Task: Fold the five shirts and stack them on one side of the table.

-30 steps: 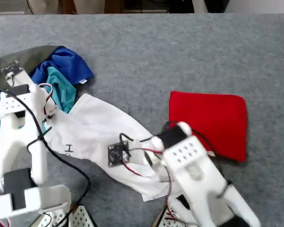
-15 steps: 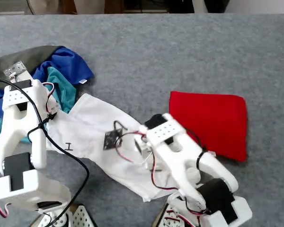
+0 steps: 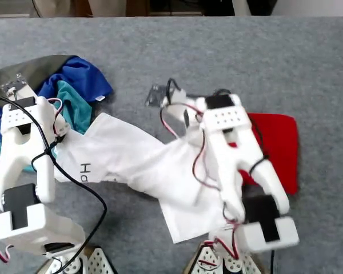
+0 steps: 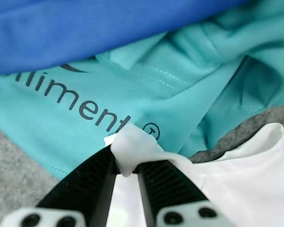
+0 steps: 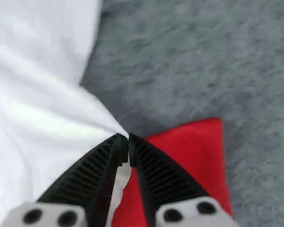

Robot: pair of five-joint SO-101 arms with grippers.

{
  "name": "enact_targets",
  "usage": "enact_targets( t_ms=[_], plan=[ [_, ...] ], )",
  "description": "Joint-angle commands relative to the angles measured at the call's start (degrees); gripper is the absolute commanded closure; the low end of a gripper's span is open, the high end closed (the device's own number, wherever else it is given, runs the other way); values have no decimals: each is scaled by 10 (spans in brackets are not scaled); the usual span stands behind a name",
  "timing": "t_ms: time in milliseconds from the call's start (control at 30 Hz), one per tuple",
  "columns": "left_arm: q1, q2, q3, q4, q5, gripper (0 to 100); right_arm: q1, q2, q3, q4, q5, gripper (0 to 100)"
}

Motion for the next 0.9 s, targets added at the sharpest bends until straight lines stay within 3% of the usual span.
enact_targets(
  t_ms=[0,200,267,367,467,533,667,867],
  plan=[
    [-4,-3,-28,-7,5,981,16,88,-91,-53,-41,995],
    [-4,-4,-28,-6,4,981,66,182,-254,-30,-227,831],
    [-5,-4,-28,-6,4,981,80,186,-304,11,-243,803],
    [-4,-4,-28,-6,4,981,81,185,-376,127,-188,804],
    [-4,-4,-28,-6,4,981,53,185,-441,312,-55,807],
    [-4,-4,-28,-6,4,981,33,180,-460,404,-15,854],
    [-4,-4,-28,-6,4,981,23,78,-378,398,6,998],
    [-4,-9,-28,-6,4,981,-29,-144,-91,360,80,921]
  ],
)
